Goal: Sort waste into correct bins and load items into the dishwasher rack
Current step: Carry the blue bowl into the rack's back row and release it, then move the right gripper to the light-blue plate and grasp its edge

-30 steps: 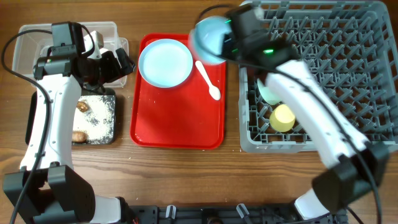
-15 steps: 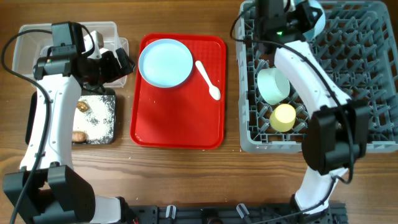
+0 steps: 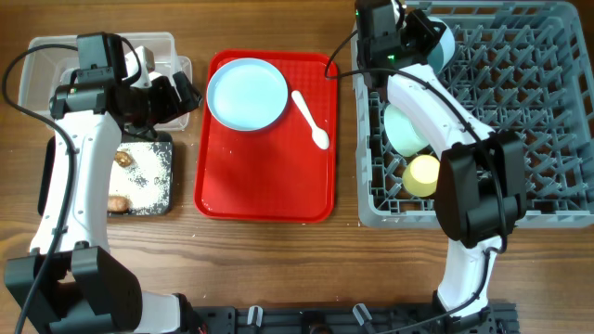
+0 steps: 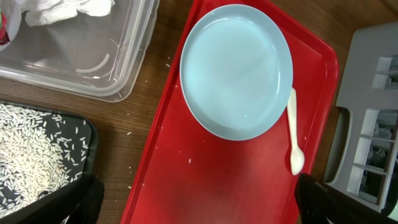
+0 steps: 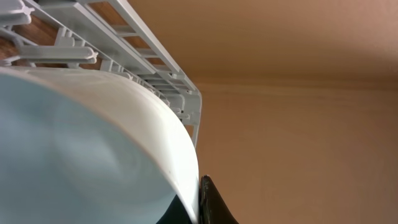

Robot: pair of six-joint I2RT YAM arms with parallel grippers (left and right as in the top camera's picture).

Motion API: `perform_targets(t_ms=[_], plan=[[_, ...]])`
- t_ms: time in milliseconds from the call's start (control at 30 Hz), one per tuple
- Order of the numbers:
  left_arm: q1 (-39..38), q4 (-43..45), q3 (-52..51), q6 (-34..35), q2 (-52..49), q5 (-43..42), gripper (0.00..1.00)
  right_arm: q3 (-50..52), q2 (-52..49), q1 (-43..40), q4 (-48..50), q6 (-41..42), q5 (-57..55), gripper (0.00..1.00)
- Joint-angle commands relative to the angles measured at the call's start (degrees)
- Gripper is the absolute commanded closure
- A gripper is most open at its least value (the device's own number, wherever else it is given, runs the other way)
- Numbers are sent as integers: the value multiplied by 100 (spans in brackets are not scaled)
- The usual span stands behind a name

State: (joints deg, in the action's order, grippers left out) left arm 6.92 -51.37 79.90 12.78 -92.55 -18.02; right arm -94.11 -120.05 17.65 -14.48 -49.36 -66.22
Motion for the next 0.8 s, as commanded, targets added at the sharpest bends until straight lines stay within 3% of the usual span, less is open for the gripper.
perform_targets(t_ms=[0, 367, 567, 600, 700, 767], plan=[[24, 11, 122, -33, 98, 13, 0, 83, -63, -42, 2, -17, -13, 96], [24, 11, 122, -33, 98, 13, 0, 85, -352, -201, -66, 295, -232, 96], [24, 11, 122, -33, 98, 11, 0, 85, -387, 140, -96, 280, -374, 96], [24, 9, 122, -33, 98, 13, 0, 85, -387, 221, -92, 251, -457, 88], [24, 11, 122, -33, 98, 11, 0, 85, -387, 509, -20, -516, -501, 43], [24, 11, 122, -31, 98, 13, 0, 85, -387, 643, 387, -730, -608, 38]])
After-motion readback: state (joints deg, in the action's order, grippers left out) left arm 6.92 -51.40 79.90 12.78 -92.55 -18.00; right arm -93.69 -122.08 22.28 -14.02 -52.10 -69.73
